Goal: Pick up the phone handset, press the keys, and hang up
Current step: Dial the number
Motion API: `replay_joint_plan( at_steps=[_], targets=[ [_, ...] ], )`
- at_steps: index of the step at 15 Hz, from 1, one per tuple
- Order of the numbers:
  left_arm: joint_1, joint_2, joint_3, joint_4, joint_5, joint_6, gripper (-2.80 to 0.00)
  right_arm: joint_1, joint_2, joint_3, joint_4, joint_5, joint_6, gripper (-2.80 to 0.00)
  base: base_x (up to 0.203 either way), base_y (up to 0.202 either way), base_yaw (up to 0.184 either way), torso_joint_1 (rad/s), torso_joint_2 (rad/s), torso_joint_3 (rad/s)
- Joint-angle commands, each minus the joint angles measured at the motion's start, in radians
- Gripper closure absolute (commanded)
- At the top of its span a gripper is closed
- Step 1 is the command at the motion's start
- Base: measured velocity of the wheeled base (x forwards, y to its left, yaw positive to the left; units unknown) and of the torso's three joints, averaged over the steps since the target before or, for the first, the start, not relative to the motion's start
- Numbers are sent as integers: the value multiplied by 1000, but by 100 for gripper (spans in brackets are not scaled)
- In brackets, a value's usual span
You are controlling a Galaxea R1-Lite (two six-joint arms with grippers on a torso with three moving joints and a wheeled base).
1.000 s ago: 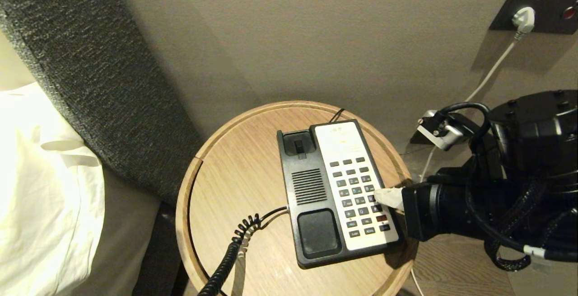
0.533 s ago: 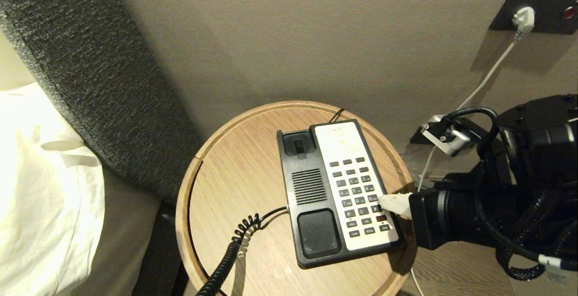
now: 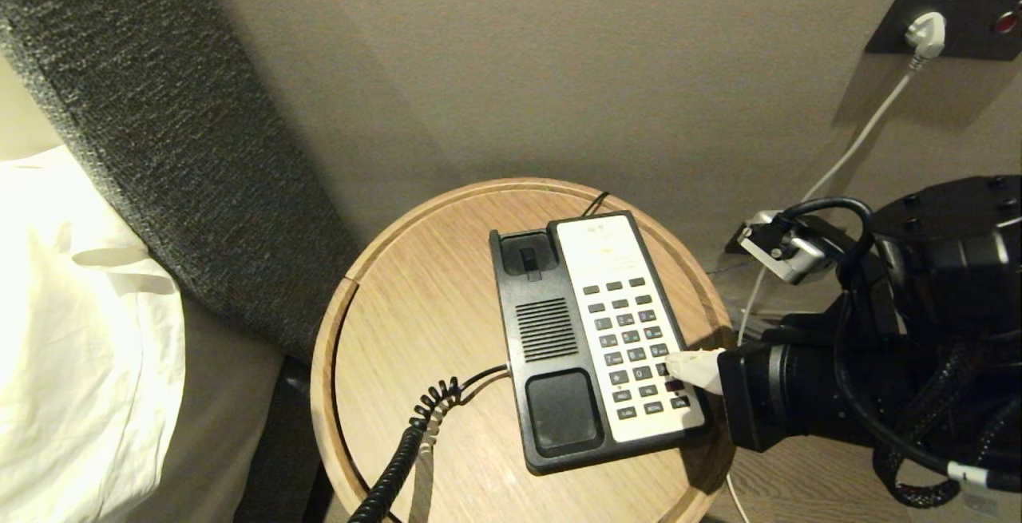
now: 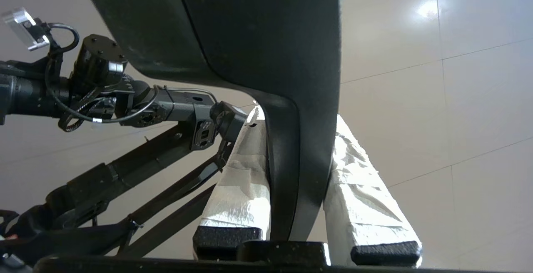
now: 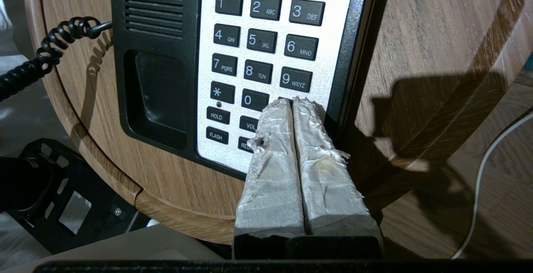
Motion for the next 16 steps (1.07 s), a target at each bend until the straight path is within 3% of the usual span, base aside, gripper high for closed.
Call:
replay_joint_plan(
  at_steps=[1, 16],
  targets=[
    [0, 1, 2, -6, -2, -7, 0, 0, 12, 0, -5, -1, 2, 0, 0, 0, 0, 0, 0, 0],
    [0, -10, 14, -9, -1, -7, 0, 0, 3, 32, -13, 2, 0, 0, 0, 0, 0, 0, 0, 0]
  ],
)
